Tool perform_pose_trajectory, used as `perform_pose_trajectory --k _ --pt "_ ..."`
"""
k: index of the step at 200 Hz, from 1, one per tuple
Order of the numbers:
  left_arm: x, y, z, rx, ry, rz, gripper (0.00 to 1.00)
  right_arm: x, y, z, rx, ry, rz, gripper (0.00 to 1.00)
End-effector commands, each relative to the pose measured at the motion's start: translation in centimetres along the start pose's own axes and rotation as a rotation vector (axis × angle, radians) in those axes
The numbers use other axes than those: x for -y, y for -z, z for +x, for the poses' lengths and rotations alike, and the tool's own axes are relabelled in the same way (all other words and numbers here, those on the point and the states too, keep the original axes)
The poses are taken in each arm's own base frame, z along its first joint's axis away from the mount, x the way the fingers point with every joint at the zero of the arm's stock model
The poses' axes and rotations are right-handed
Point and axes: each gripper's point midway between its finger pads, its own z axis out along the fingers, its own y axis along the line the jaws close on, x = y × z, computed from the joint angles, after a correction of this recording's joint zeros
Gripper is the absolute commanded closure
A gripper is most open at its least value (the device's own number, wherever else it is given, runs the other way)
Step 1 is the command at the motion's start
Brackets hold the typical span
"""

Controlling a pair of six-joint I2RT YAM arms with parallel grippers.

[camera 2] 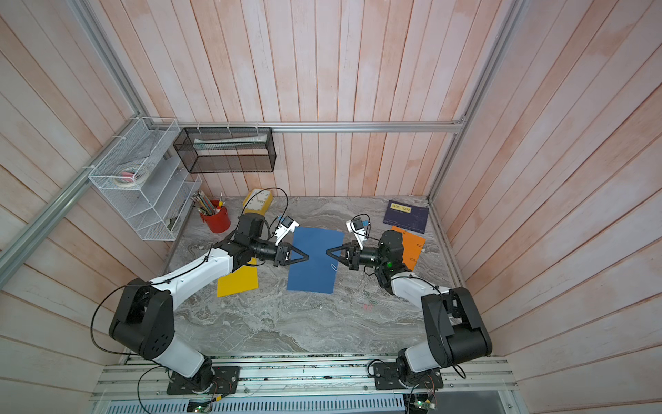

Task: Unclip the paperclips from the documents
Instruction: Adjust the document.

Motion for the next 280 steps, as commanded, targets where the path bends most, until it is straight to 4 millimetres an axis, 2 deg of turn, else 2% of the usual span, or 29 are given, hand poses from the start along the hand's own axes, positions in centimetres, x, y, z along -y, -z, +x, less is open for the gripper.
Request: perform_pose_trajectory --k 1,51,98,170,280 --pt "1.3 0.5 -0.7 0.025 -0.046 0.021 1.00 0.1 0.0 0.2 -0.013 0.010 -0.001 0.79" --pt "1.6 1.1 -0.7 0.036 -0.045 0.035 1.00 -0.2 0.3 2.2 -0.041 -0.031 -0.013 0.73" --pt "1.4 1.2 -0.6 0.036 -0.040 0.034 1.00 -0.1 0.5 2.7 -0.048 -0.036 -0.003 0.73" --pt "1.4 1.4 -0.6 0.036 -0.042 0.026 1.00 -0.1 0.6 2.8 -0.044 -0.038 0.007 0.87" --pt "1.4 1.6 0.0 0.028 -0.042 0.016 1.00 -0.3 0.8 2.7 -0.036 -0.040 0.011 0.87"
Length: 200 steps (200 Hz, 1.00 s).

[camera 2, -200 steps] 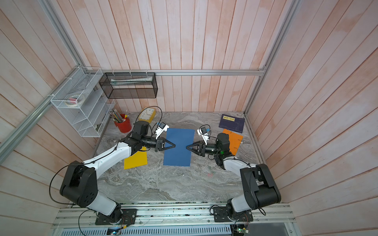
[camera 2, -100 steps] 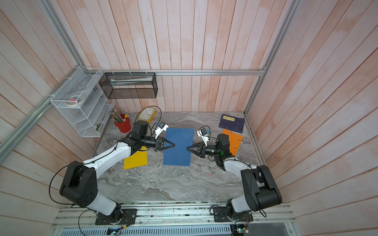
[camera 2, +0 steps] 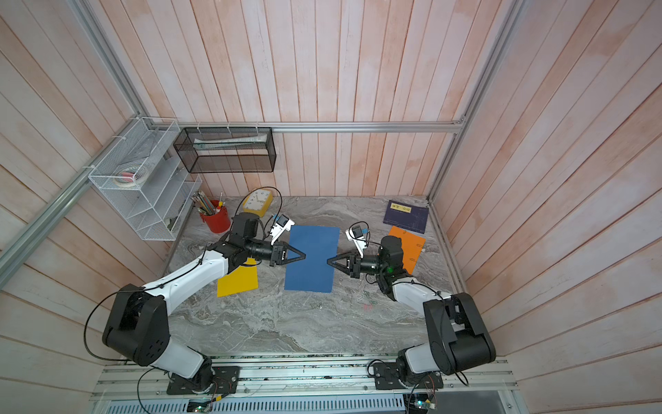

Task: Unclip the paperclips from the documents
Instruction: Adjust the document, then remove the paper clip from the document.

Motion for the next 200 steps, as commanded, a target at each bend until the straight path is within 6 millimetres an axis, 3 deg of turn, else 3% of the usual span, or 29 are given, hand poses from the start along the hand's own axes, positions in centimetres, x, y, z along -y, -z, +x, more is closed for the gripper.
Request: perform_pose_trajectory --k 1,53,200 --pt "0.46 0.39 0.26 0.000 -0.020 0.004 1.00 -0.27 0.24 0.02 0.003 0.003 0.000 0.87" --pt "0.46 0.54 0.15 0.005 -0.025 -0.001 1.00 -0.20 0.27 0.24 0.001 -0.005 0.003 0.96" --pt "0.52 0.94 -0.48 0.017 -0.032 -0.003 1.00 0.00 0.27 0.56 -0.005 -0.017 0.009 0.94"
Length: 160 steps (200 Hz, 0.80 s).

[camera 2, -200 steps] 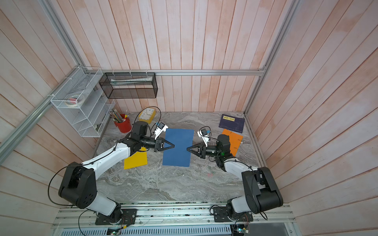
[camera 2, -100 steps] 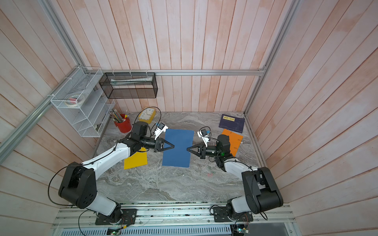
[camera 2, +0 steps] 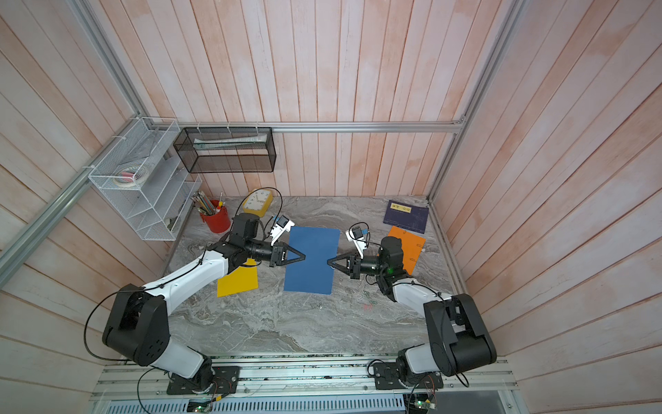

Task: Unclip the paperclips from the documents
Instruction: Remove the paper clip from the document.

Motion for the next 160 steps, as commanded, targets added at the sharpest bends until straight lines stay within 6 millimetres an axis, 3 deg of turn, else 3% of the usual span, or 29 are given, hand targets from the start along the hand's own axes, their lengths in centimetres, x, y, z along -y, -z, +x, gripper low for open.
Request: perform_pose_trajectory --k 1,160 --pt "0.63 0.87 -0.64 0.020 -0.038 -0.001 1.00 0.05 0.20 0.34 -0.004 -0.011 0.005 0.94" --pt "0.55 1.21 -0.76 0.022 -0.043 -0.010 1.00 0.15 0.17 0.35 -0.009 -0.012 0.011 0.94"
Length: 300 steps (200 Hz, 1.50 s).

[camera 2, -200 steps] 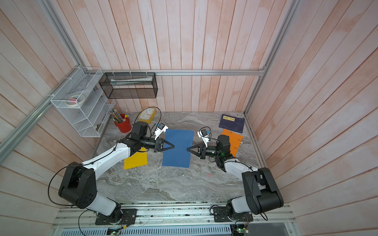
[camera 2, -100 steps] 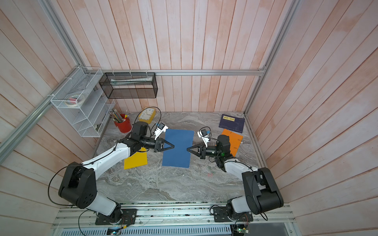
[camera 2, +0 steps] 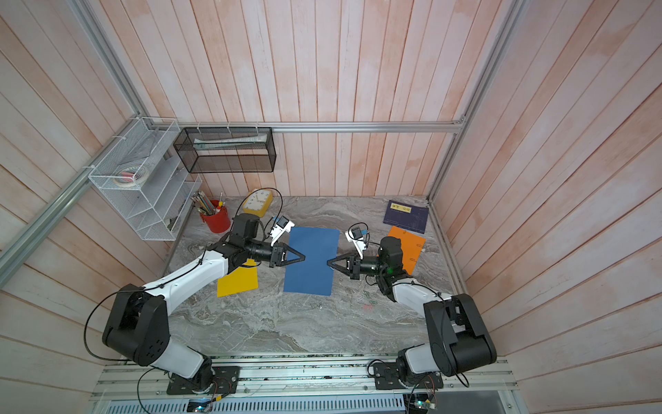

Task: Unclip the paperclips from the documents
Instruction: Remove the paper clip from the document.

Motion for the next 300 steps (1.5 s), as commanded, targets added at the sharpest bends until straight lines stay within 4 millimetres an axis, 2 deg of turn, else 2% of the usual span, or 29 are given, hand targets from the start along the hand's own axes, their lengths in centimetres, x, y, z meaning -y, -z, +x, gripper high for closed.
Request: perform_pose_trajectory --k 1,300 --pt "0.64 1.19 -1.01 0.029 -0.049 -0.008 1.00 0.06 0.22 0.10 -0.001 0.003 0.009 0.93" --pt "0.79 1.46 -1.00 0.030 -0.051 -0.007 1.00 -0.21 0.35 0.62 -0.012 0.000 0.007 0.90"
